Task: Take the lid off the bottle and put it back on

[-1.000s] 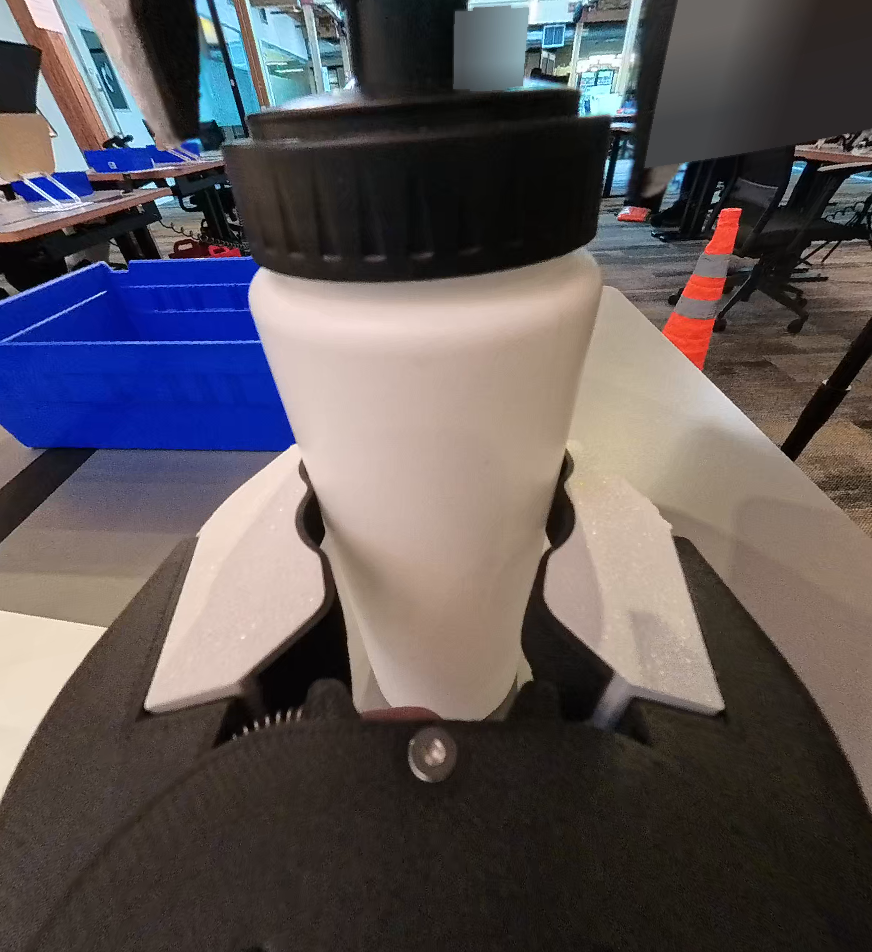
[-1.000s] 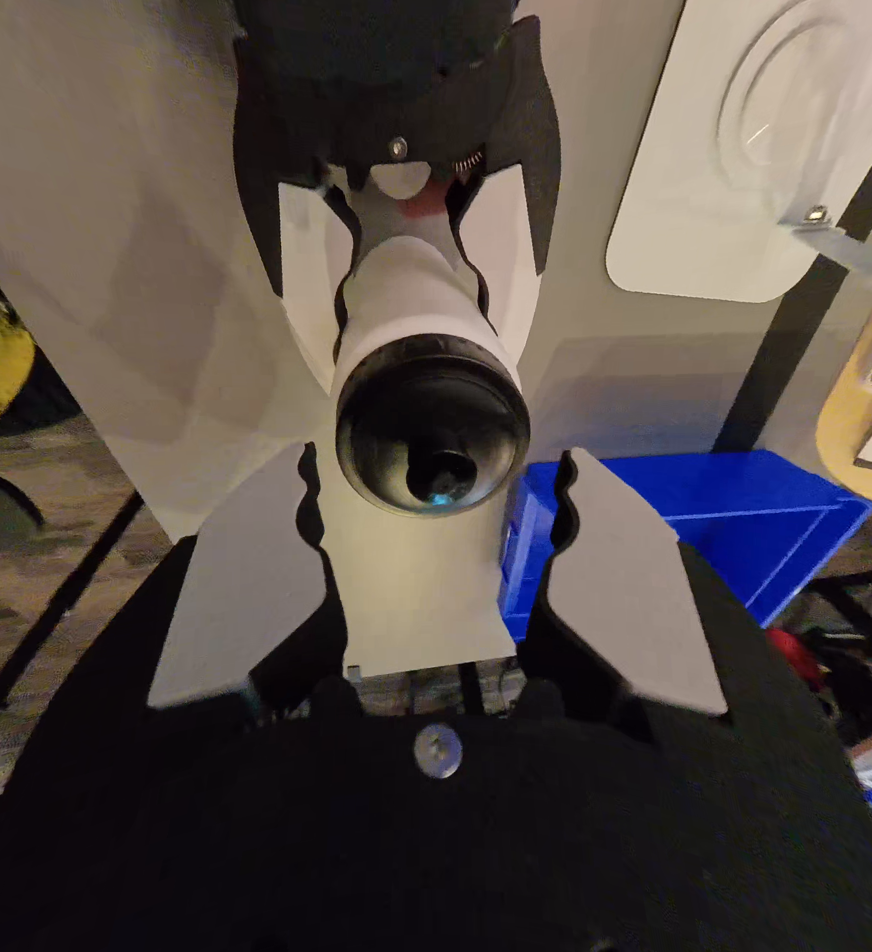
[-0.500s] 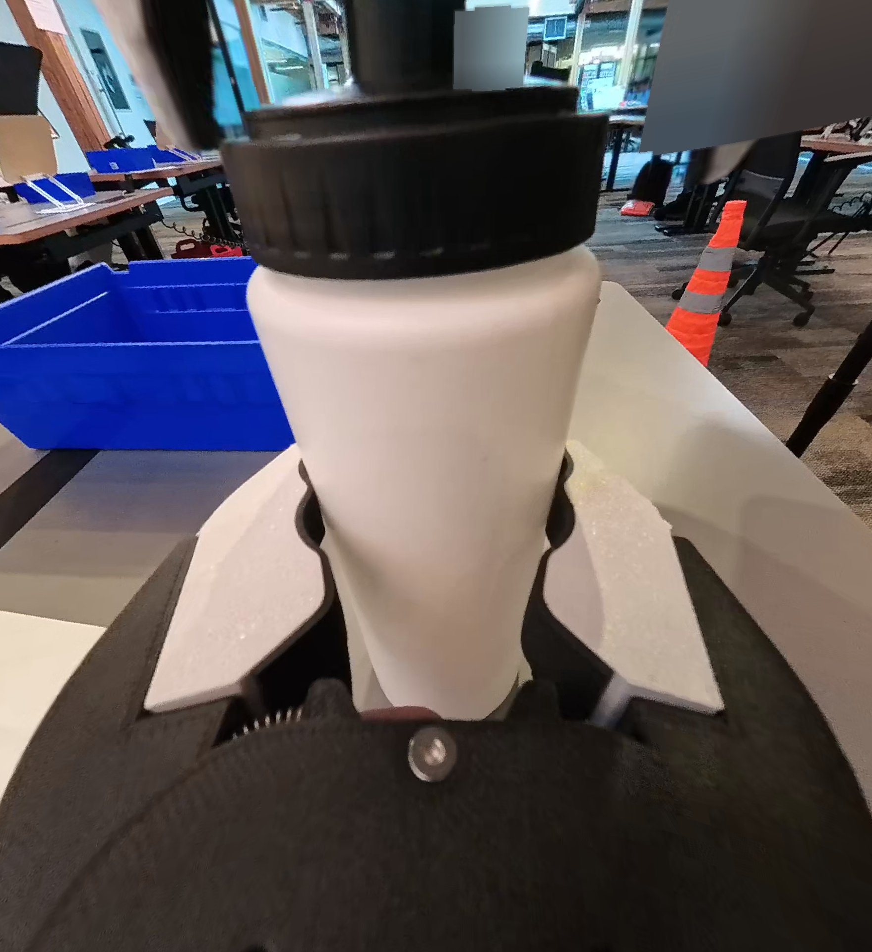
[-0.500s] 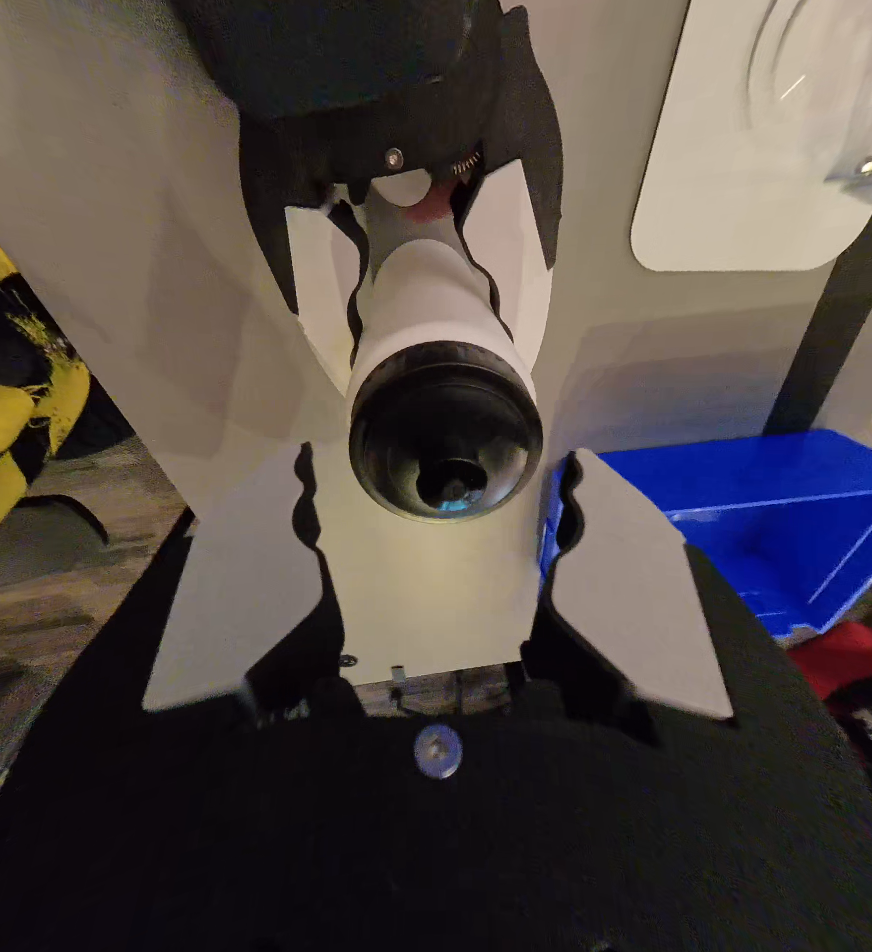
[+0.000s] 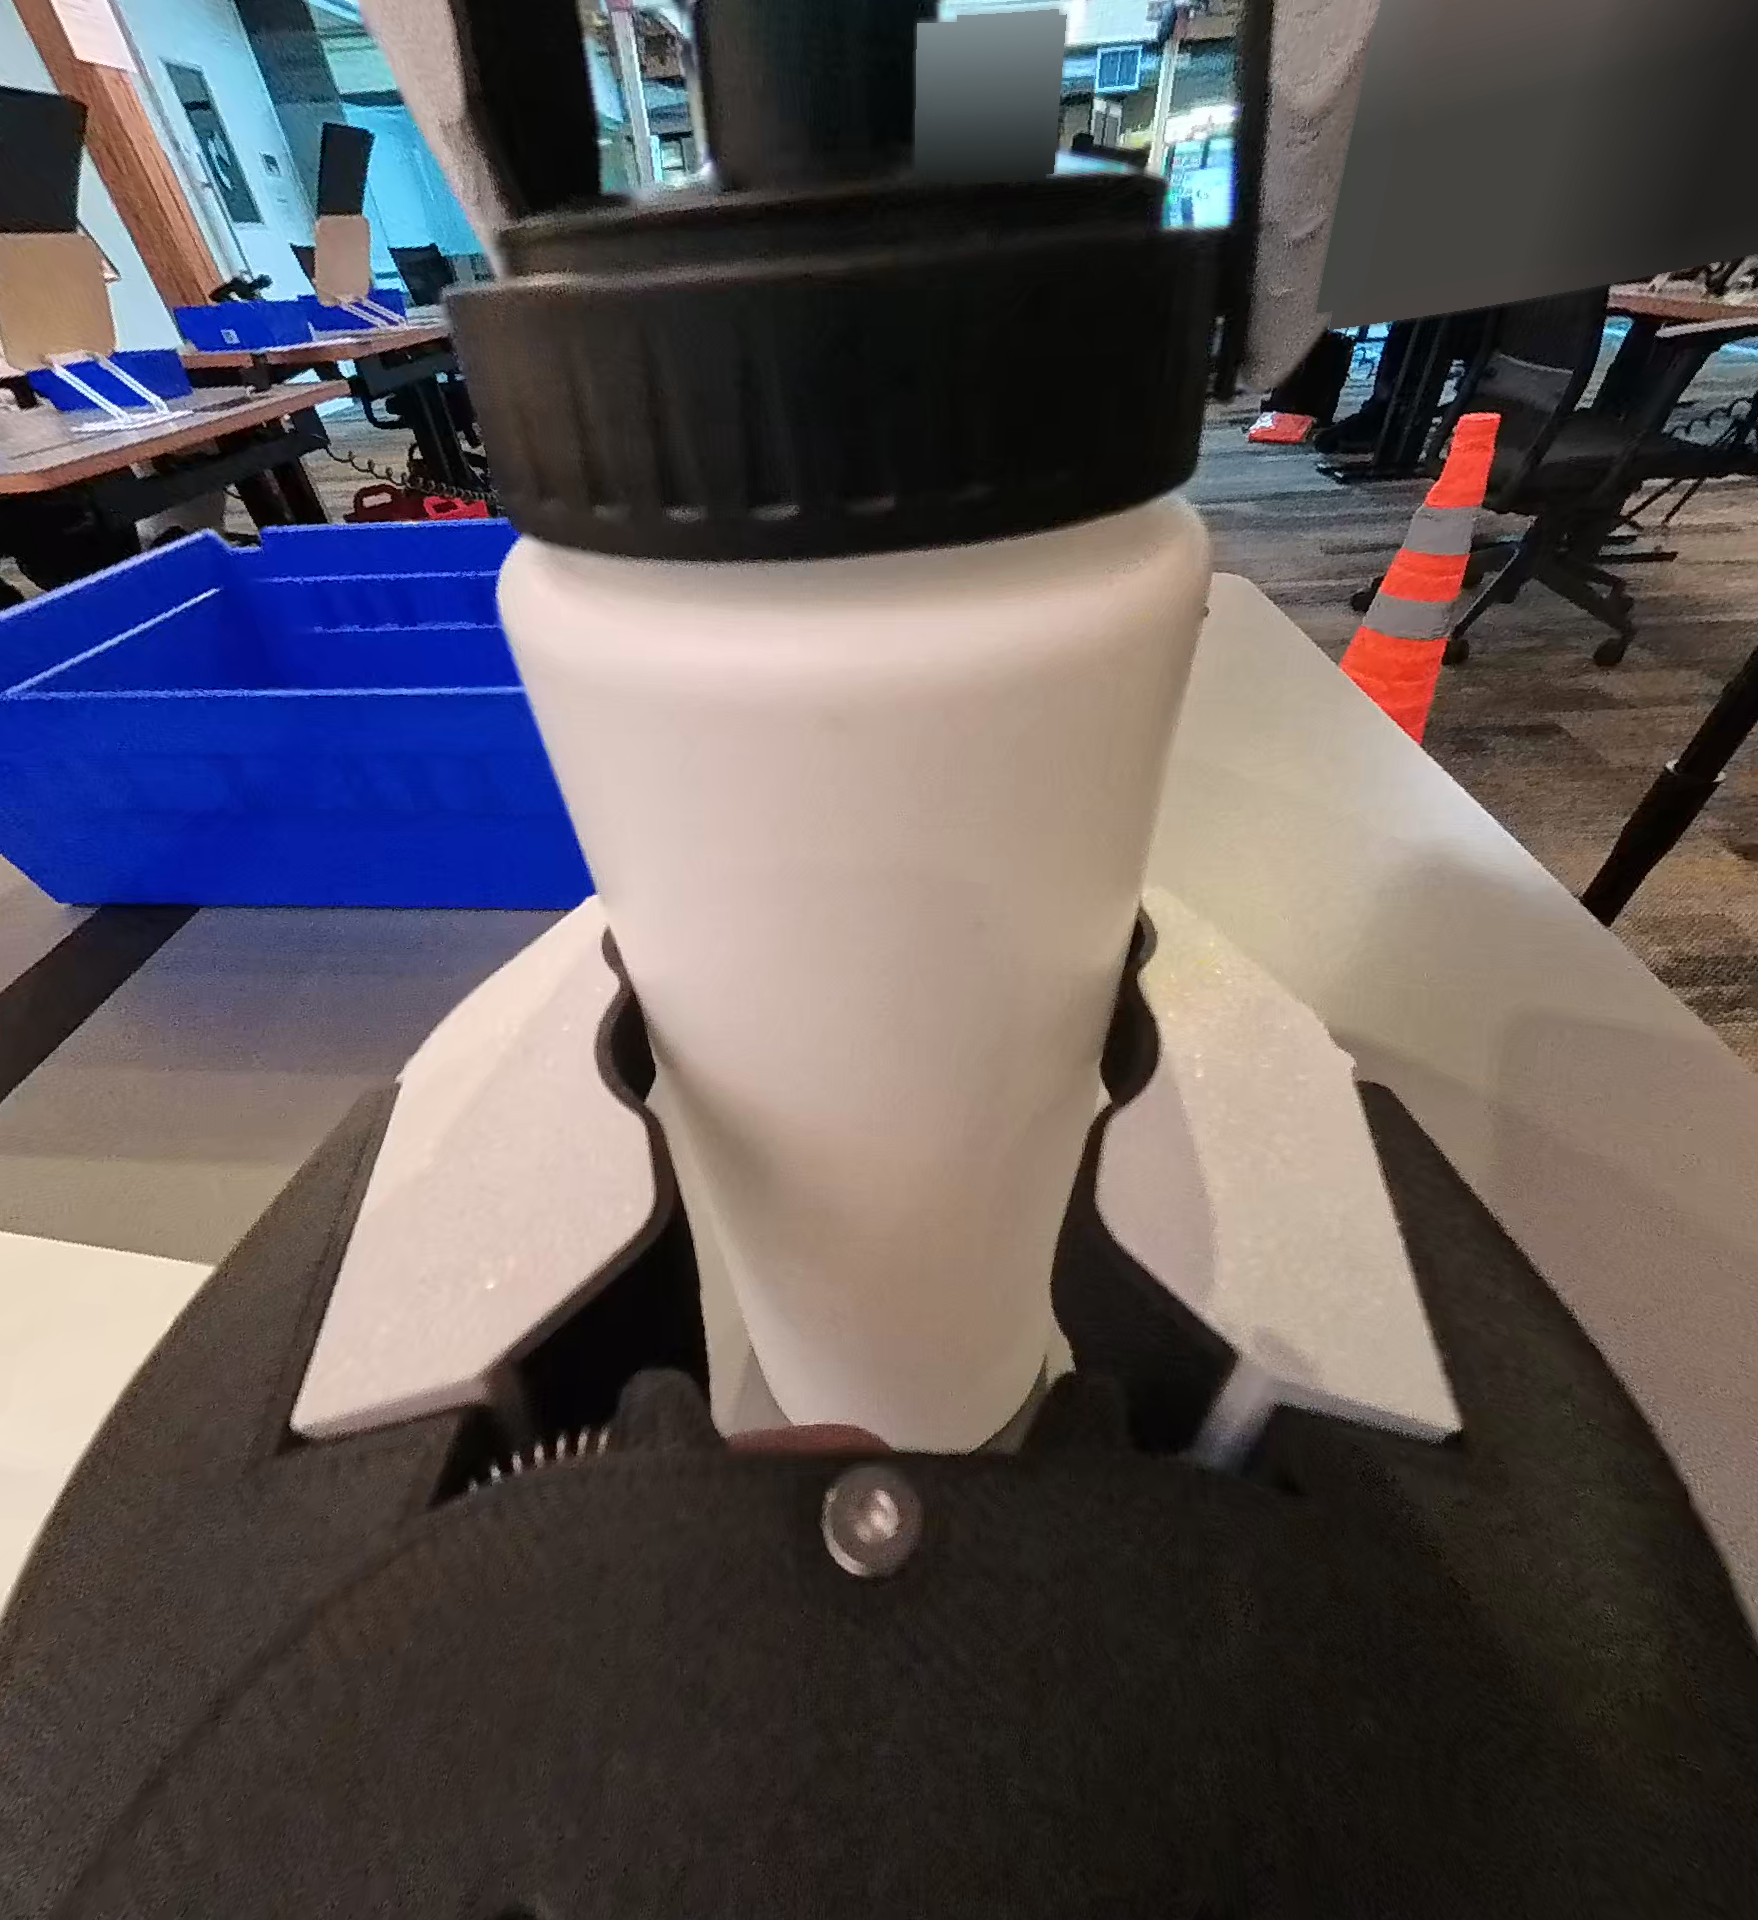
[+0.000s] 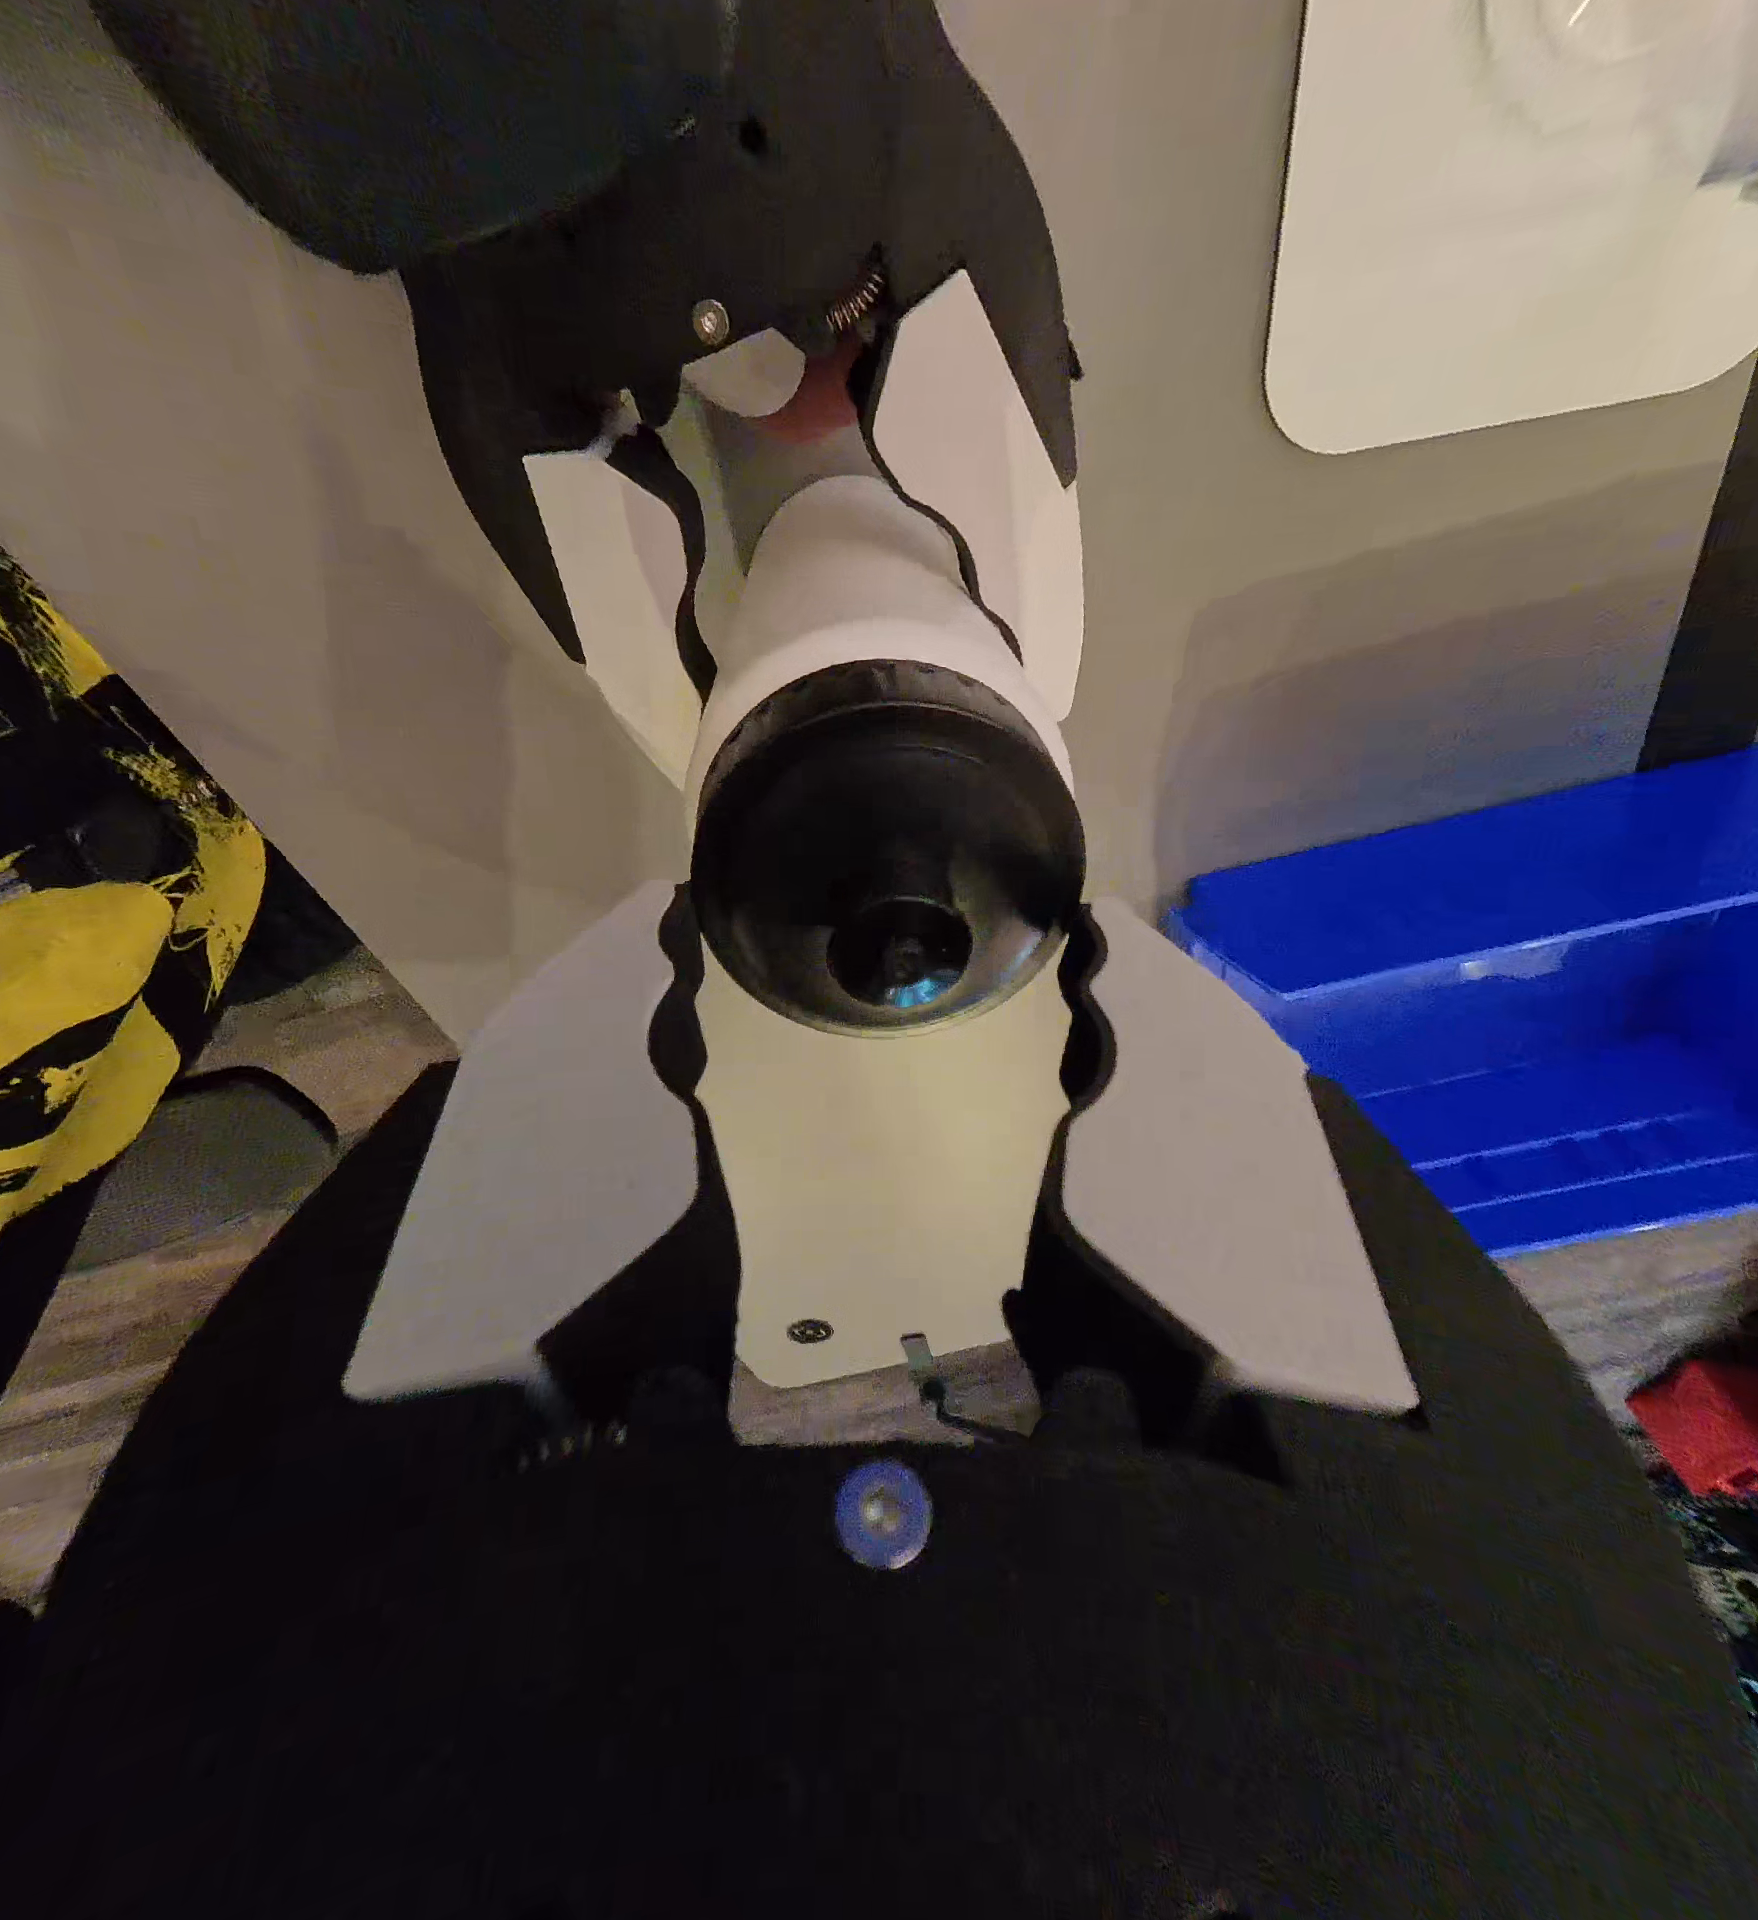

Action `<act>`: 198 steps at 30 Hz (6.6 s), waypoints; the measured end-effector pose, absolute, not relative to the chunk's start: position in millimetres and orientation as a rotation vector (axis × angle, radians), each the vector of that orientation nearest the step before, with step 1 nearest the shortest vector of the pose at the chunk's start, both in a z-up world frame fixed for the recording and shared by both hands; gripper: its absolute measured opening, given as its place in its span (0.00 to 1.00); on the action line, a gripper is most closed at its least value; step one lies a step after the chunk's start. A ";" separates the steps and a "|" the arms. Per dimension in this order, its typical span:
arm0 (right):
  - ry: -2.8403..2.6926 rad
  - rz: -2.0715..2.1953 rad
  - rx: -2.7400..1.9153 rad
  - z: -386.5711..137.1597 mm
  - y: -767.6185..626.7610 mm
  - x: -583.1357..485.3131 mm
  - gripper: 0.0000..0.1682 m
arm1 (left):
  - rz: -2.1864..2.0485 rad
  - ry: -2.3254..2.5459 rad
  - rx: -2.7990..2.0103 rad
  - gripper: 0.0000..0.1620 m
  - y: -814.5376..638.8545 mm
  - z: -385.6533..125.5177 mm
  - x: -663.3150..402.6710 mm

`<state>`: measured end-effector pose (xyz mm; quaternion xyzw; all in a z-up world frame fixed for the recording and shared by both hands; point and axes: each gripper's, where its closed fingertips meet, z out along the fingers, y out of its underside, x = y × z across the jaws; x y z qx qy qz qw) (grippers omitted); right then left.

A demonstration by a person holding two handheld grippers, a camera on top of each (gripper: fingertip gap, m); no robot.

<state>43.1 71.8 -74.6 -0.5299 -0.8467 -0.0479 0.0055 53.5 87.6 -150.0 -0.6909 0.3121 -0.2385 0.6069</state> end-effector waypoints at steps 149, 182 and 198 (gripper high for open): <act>-1.595 0.742 -2.487 -156.3 374.1 11.2 0.56 | -0.532 0.376 -1.672 0.29 127.4 -171.5 14.9; -0.838 0.807 -1.862 -124.0 405.5 175.4 0.64 | -0.551 0.278 -1.685 0.38 133.2 -172.6 1.3; -1.024 0.776 -1.911 -200.8 394.6 175.8 0.20 | -0.060 0.034 -1.700 0.46 106.4 -160.8 -80.5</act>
